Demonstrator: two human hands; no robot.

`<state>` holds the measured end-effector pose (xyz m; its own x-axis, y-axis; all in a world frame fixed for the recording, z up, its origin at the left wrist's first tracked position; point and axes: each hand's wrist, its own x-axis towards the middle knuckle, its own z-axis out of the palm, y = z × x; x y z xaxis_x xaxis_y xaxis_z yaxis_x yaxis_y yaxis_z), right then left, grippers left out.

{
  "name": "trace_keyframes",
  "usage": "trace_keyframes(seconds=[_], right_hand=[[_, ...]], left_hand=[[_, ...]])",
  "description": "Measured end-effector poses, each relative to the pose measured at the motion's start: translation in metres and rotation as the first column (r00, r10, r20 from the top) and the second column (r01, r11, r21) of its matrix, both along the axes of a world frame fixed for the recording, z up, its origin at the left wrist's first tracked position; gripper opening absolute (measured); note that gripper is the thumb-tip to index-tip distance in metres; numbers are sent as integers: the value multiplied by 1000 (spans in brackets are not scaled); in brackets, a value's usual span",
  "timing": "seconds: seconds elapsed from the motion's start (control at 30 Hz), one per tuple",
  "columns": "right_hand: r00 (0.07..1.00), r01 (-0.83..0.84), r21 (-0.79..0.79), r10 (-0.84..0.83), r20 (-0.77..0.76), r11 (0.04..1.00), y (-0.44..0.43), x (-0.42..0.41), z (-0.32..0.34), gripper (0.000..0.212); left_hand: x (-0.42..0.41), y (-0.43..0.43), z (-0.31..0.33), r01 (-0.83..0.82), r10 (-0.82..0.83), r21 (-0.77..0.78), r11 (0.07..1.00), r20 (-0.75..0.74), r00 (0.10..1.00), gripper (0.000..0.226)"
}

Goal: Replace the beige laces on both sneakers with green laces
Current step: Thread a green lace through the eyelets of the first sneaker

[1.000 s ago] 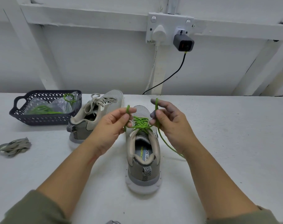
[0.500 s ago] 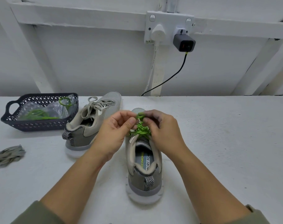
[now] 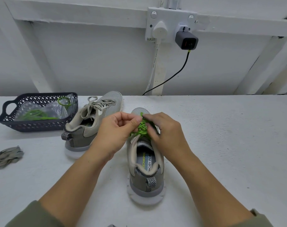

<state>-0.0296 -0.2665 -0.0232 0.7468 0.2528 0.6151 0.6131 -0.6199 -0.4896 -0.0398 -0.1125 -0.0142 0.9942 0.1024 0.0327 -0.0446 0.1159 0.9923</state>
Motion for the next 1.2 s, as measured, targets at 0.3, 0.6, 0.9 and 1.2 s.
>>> trace_keyframes(seconds=[0.3, 0.6, 0.9, 1.2], right_hand=[[812, -56, 261, 196, -549, 964, -7, -10, 16, 19], [980, 24, 373, 52, -192, 928, -3, -18, 7, 32], [996, -30, 272, 52, -72, 962, -4, -18, -6, 4], [753, 471, 331, -177, -634, 818, -38, -26, -31, 10]], left_hand=[[-3, -6, 3, 134, -135, 29, 991, 37, 990, 17], [-3, -2, 8, 178, -188, -93, 980, -103, 977, 21], [1, 6, 12, 195, -239, -199, 960, -229, 944, 17], [-20, 30, -25, -181, 145, 718, 672, 112, 983, 19]])
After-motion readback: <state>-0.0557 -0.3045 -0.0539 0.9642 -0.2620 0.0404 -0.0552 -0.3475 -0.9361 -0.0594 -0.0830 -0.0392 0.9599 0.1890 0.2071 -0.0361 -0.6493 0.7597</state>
